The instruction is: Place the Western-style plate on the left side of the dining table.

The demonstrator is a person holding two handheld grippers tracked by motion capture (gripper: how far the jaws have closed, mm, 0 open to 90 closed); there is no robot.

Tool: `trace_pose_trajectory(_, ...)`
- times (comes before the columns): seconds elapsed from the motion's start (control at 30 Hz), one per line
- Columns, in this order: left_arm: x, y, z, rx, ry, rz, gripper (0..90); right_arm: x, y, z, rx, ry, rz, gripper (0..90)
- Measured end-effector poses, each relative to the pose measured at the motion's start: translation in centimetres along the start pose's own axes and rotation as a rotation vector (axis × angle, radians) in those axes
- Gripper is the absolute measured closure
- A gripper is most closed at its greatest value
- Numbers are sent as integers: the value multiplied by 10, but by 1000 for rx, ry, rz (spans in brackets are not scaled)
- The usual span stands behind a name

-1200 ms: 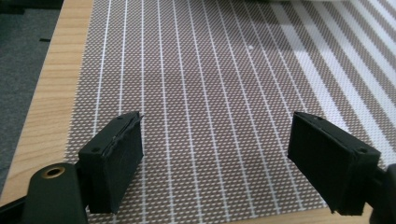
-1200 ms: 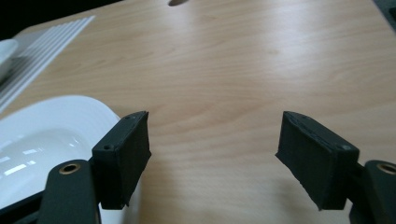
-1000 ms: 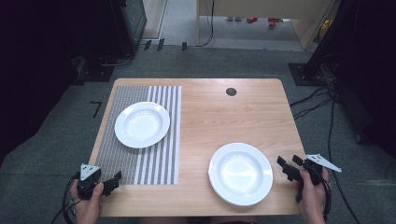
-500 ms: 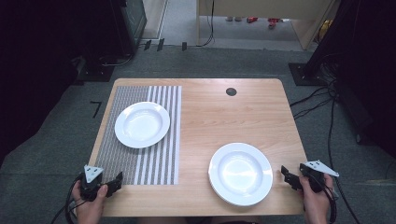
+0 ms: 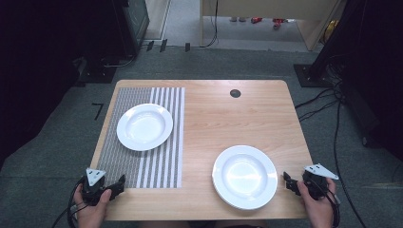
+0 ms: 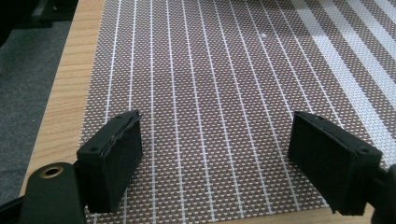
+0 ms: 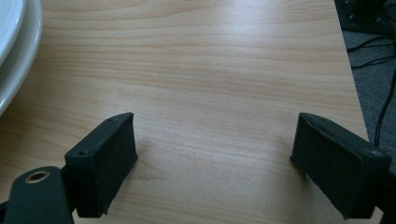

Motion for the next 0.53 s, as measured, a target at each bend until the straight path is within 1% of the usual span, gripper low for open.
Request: trace_pose_trajectory(0.53, 0, 0, 0, -1, 1, 0, 176, 0, 0, 0, -3, -2, 0, 130)
Point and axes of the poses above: each handheld gripper's, and its own axes: y roughly backward along the jaws, x roughly out of its top, z roughly to its right, the point moved 1 cm from there along -y, roughly forward along the jaws, and after that the axes turned 14 degrees about x, right-handed, at the moved point
